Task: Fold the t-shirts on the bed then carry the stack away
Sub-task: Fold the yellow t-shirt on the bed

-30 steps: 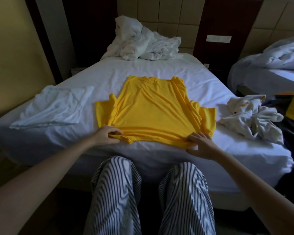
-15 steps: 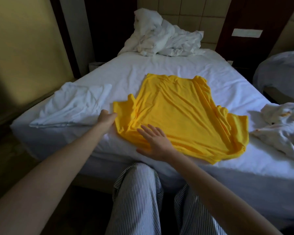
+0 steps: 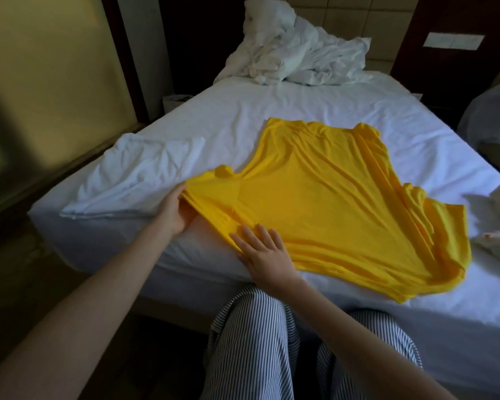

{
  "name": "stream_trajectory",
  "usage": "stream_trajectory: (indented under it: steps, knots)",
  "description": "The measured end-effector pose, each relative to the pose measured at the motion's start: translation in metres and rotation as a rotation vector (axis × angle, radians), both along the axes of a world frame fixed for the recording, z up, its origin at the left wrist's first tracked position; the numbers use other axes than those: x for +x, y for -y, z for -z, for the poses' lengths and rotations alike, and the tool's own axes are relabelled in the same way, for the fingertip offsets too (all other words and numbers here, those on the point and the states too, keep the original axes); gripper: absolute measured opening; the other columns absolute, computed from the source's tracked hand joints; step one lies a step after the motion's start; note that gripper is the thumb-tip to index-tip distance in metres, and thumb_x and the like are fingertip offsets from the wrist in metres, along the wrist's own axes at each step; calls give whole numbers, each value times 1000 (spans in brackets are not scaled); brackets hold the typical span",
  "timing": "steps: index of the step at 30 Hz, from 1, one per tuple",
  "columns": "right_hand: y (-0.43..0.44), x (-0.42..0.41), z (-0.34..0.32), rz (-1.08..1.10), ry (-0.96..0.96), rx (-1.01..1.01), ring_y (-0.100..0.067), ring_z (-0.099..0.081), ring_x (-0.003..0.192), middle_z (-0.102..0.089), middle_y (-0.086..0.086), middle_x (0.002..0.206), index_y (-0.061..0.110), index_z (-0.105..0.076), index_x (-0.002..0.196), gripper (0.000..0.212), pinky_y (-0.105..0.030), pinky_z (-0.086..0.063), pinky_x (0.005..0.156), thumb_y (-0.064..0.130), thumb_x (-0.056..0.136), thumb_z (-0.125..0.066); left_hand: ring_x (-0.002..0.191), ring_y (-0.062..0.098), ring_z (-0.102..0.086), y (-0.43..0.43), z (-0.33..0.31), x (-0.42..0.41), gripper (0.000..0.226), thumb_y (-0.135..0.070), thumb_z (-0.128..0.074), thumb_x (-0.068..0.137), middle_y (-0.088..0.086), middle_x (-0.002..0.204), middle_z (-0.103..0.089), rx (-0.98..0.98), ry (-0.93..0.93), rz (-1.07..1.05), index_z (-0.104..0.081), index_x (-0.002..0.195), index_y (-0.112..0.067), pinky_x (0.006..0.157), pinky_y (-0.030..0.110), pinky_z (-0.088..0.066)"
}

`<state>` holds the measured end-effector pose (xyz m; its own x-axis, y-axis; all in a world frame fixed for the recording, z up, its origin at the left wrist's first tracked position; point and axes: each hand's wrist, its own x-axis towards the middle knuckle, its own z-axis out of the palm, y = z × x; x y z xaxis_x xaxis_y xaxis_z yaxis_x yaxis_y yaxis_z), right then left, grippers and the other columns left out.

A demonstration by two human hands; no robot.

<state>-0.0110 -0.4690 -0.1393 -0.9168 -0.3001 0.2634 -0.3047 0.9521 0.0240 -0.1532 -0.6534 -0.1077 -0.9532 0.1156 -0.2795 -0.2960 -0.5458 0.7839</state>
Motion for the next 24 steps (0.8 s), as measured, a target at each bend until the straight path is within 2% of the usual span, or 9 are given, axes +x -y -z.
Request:
stream_trajectory:
  steps: [1,4,7,10,12,15,18,21,24]
  knots:
    - [1,1,6,-18,-19,42,-34,-60,111,-63,-1,124,30,-61,123,48,-49,-49,87,42,88,-32,81,14,-66,7,11,2,30,-23,-37,98,0,79,-74,46,-21,-26,-66,99,-13,75,28,-50]
    - [4,8,13,-21,1,156,-39,-56,115,-59,-7,129,29,-58,126,51,-53,-46,90,40,85,-30,87,15,-67,9,24,9,41,-21,-37,99,2,88,-74,126,-62,-92,-76,87,-15,81,31,-50]
    - [5,15,16,-33,-42,182,-41,-54,117,-56,-9,132,27,-53,132,55,-56,-44,92,38,82,-33,87,15,-64,0,11,6,29,-24,-39,99,-1,89,-74,103,-58,-101,-65,103,-12,78,30,-49]
    - [4,17,15,-32,9,225,-39,-52,120,-54,-8,135,26,-39,136,67,-56,-43,94,47,75,-55,77,10,-65,-34,-17,10,26,-28,-42,98,-2,81,-73,-43,-170,44,-61,105,-12,72,26,-51]
    - [3,17,16,-32,38,244,-40,-51,120,-53,-9,135,25,-39,135,70,-56,-43,94,54,74,-56,68,0,-61,-64,-37,21,26,-26,-38,100,-6,76,-67,-282,-307,271,-58,104,-11,69,20,-46]
    - [2,22,17,-39,39,270,-39,-52,120,-55,-9,133,26,-50,133,72,-56,-42,94,62,71,-56,103,3,-50,-90,-51,29,28,-25,-33,102,-2,111,-56,-804,-608,636,-55,116,-15,85,15,-36]
    - [3,26,18,-43,36,262,-38,-53,120,-57,-8,132,26,-55,131,79,-55,-44,95,66,63,-65,127,19,-43,-100,-44,22,33,-24,-36,102,9,133,-51,-1154,-790,691,-55,125,-9,98,23,-33]
    - [3,25,22,-32,20,250,-37,-53,120,-57,-7,132,26,-55,130,79,-54,-45,95,66,63,-65,144,24,-19,-120,-15,21,48,-36,-31,102,7,156,-24,-1727,-929,784,-29,147,-19,114,33,-16]
    - [2,26,23,-36,21,224,-34,-55,119,-58,-5,130,27,-56,129,70,-53,-46,94,64,70,-50,146,26,-2,-141,-2,17,54,-48,-19,101,-3,160,-4,-1878,-848,749,-6,151,-31,116,44,0]
